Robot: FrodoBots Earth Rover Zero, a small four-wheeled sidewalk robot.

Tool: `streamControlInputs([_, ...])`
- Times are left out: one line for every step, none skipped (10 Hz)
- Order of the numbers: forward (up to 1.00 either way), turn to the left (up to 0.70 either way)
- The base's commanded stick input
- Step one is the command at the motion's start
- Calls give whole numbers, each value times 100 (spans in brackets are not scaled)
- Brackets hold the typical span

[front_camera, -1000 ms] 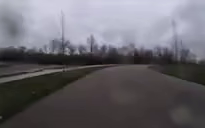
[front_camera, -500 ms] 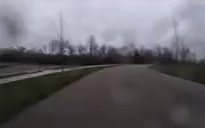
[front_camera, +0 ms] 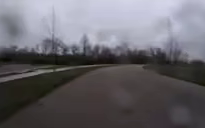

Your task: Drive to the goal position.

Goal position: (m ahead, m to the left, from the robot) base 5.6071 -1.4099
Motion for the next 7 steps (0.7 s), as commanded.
streamControlInputs([70, 0])
streamControlInputs([70, 0])
streamControlInputs([70, 0])
streamControlInputs([70, 0])
streamControlInputs([70, 0])
streamControlInputs([70, 0])
streamControlInputs([70, 0])
